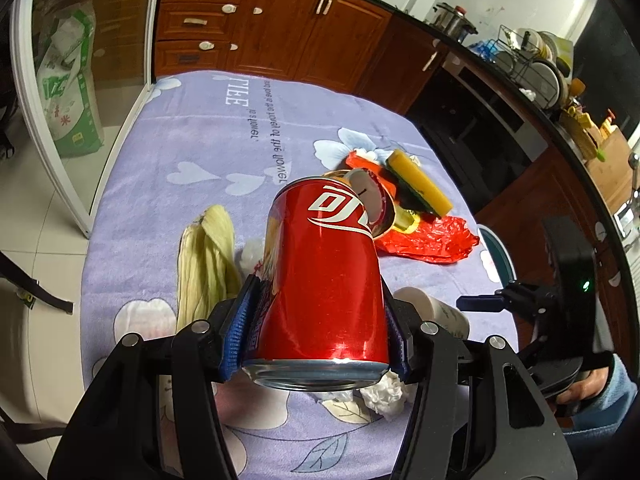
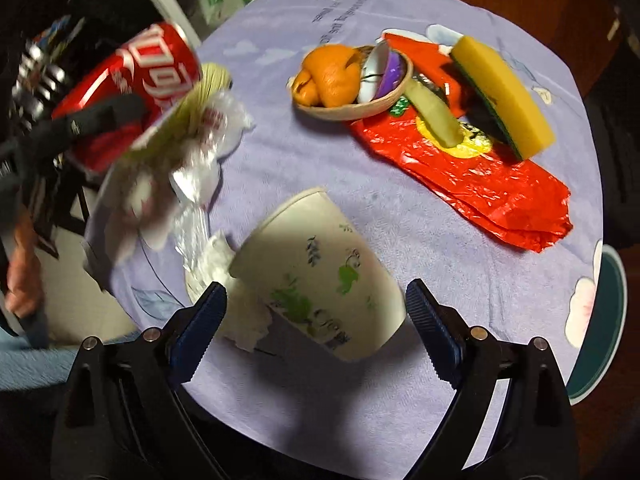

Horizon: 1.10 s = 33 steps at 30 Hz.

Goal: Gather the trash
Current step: 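Grasp the white paper cup with the right tool, then drop the cola can and paper cup into the teal bin, opening both tools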

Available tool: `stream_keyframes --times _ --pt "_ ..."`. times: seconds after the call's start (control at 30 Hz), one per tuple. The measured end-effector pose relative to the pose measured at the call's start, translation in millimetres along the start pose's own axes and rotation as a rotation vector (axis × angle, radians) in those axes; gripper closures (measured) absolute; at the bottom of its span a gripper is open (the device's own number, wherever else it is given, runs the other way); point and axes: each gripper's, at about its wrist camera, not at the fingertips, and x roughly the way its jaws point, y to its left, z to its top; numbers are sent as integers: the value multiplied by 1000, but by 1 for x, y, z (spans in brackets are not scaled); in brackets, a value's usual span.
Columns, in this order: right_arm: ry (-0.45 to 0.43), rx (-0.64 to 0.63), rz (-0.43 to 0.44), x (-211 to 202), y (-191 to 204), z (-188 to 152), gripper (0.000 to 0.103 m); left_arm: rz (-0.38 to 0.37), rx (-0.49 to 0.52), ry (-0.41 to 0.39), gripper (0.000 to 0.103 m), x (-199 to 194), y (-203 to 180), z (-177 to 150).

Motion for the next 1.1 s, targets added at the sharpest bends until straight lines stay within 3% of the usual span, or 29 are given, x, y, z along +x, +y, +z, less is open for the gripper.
stream_keyframes --times 0.17,0.2,0.23,0.43,0.6,0.87,1.1 --pt "-3 -44 -17 17 9 1 20 9 5 0 46 -4 -3 -4" --pt "-8 -49 -11 19 11 1 37 12 7 -1 46 -4 -4 -5" --pt "-1 -47 -1 21 11 0 42 16 8 -1 46 -5 -4 -5" --pt "-95 91 103 -7 -13 -6 44 29 26 -8 46 -6 -15 -1" --pt "-250 305 147 -59 -69 -19 44 11 93 -17 46 2 -50 12" --pt "-447 635 92 -119 -183 -84 43 -68 299 26 46 47 -165 30" --pt "-515 896 37 -129 -283 -169 42 -136 471 125 46 112 -278 24"
